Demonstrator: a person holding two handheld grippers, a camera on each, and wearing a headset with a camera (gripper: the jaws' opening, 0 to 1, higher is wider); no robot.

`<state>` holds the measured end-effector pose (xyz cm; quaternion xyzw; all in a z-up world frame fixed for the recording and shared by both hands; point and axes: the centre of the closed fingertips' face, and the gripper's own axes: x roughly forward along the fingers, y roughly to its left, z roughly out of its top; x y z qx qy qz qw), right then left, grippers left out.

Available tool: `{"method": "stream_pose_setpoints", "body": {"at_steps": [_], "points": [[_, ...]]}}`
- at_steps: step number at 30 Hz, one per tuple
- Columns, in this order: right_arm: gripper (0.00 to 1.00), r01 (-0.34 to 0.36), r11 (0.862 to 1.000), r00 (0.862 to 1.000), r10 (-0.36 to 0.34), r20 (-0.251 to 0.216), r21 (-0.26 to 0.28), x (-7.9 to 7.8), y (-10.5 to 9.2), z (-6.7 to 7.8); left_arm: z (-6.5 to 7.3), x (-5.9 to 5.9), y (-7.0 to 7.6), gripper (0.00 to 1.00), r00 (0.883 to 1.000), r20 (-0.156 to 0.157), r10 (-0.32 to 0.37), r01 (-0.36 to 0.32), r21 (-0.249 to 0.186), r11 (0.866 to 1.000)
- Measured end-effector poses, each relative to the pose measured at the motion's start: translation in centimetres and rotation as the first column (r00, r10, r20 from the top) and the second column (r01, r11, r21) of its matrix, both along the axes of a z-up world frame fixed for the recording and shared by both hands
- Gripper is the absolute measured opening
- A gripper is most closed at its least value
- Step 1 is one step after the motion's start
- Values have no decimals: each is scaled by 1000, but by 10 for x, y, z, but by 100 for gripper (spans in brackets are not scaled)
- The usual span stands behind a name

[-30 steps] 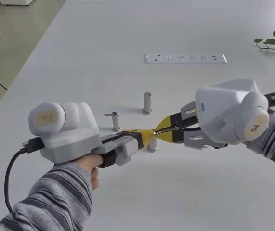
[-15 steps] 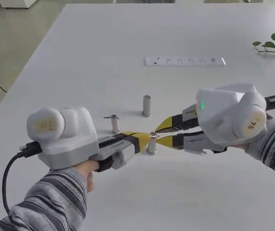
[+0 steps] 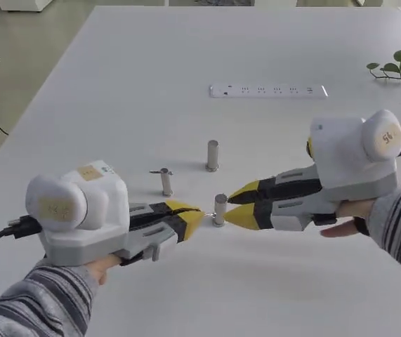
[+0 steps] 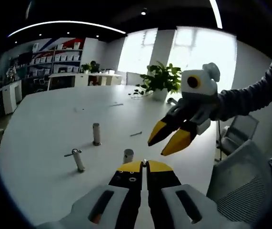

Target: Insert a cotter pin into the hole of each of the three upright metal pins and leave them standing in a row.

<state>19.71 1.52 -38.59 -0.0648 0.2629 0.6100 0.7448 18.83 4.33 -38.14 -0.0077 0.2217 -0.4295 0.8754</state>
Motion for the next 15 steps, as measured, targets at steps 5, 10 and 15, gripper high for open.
{"method": "stream_pose_setpoints", "body": {"at_steps": [5,10,15], "points": [[14,-36,999,997,36,-63,1,-18,3,-5,1,-8,-4,0,998,18,-65,65,2,998],[13,-71,997,994,71,-81,-4,-30,4,-10,8,-18,-10,0,992,31,-126,127,-23,992],[10,-96,995,991,96,-93,9,-38,7,-9,10,-25,-15,0,987,24,-161,162,-43,986]]}}
